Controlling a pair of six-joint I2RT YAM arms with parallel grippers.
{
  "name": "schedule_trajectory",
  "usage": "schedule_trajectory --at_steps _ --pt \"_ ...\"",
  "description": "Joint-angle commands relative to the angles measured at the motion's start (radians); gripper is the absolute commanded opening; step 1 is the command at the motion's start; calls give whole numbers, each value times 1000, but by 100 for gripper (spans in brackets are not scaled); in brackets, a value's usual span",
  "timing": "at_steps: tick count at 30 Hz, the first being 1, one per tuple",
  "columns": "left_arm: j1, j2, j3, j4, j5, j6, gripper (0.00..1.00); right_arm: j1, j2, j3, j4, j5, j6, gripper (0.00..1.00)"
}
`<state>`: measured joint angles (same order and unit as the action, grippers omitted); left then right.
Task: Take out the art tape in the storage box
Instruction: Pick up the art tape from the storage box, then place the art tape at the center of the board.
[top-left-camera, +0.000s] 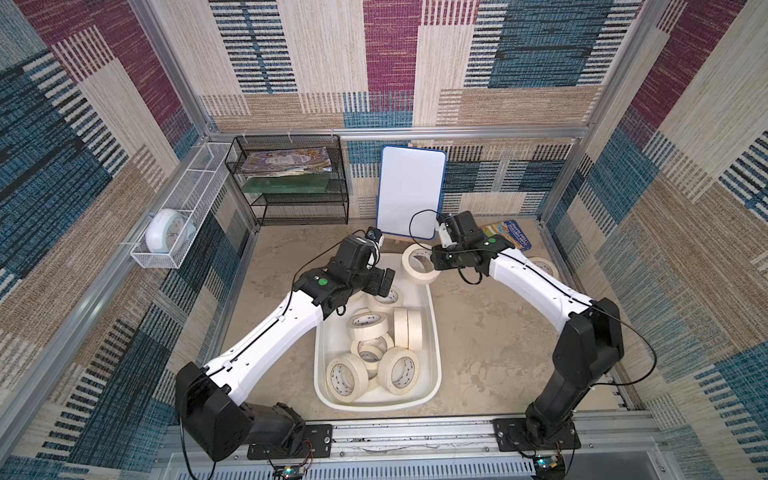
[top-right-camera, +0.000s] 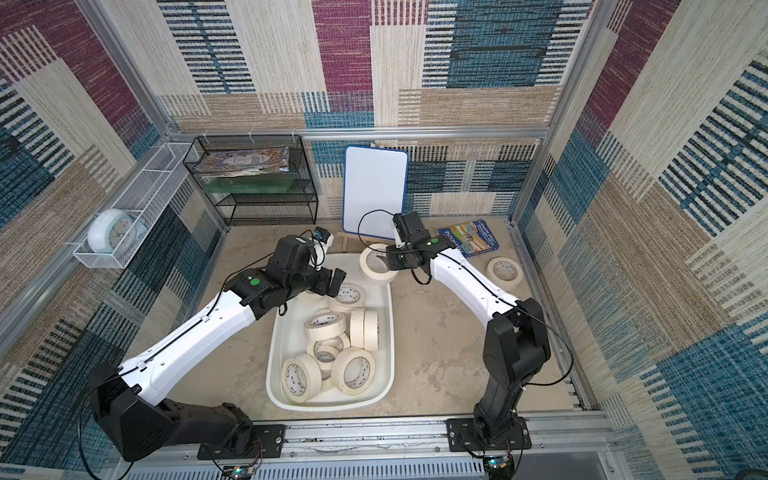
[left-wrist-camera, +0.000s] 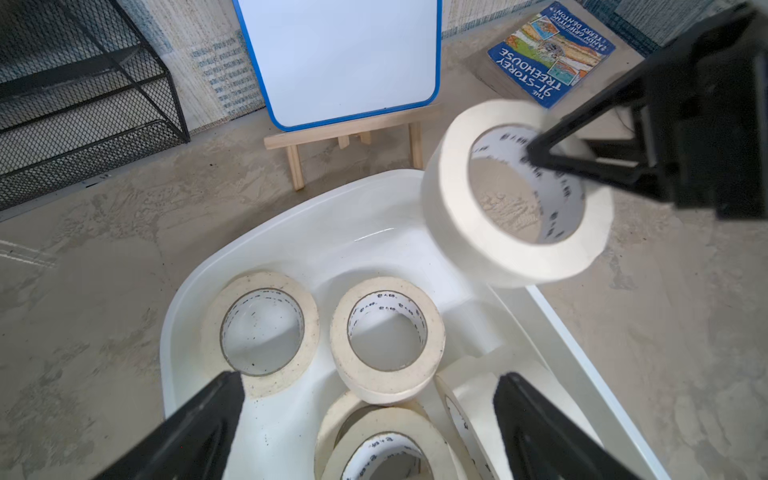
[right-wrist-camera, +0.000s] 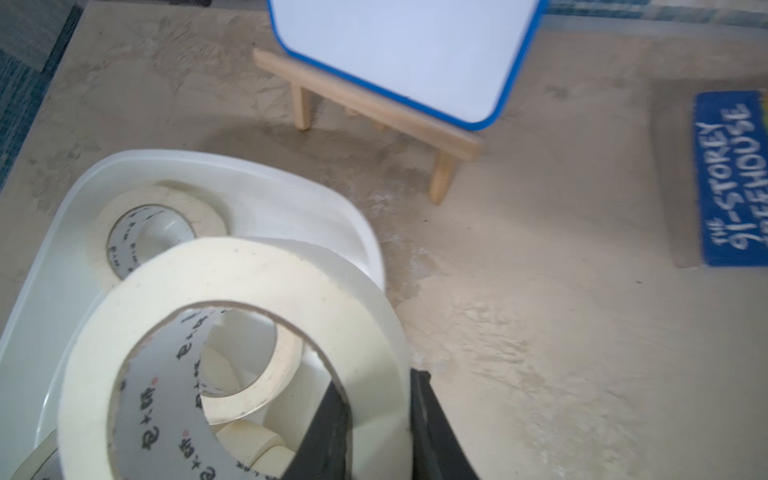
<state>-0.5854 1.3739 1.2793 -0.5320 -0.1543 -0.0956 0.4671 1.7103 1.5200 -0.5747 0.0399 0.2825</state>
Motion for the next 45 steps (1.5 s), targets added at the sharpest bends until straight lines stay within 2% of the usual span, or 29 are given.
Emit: schedule_trajectory --at_steps 1,6,10,12,14,17,24,34,37,39,45 --pt "33 -19 -44 13 -41 -41 99 -103 -47 -37 -8 34 2 0" --pt "108 -45 -132 53 -10 -83 100 -309 -71 -120 12 14 -25 0" --pt "151 -43 -173 61 -9 -98 100 -443 -31 -173 64 -20 -30 0" --pt "174 -39 -189 60 -2 -116 97 -494 2 -191 97 -41 -29 0" --pt "225 -32 -204 57 49 -153 95 -535 47 -197 126 -54 -32 0" --pt "279 -43 -242 74 97 -178 91 -568 123 -179 143 -72 -40 0" --pt "301 -53 -257 46 43 -159 89 -616 216 -162 177 -71 -35 0" --pt "305 -23 -248 38 43 -158 88 -631 226 -206 232 -58 -46 0" --pt "305 -17 -245 32 32 -154 90 -631 198 -226 247 -68 -54 27" --pt "305 -11 -244 30 30 -153 90 -631 173 -238 258 -82 -60 36" --pt "305 12 -233 27 44 -154 87 -626 85 -239 235 -119 -69 47"
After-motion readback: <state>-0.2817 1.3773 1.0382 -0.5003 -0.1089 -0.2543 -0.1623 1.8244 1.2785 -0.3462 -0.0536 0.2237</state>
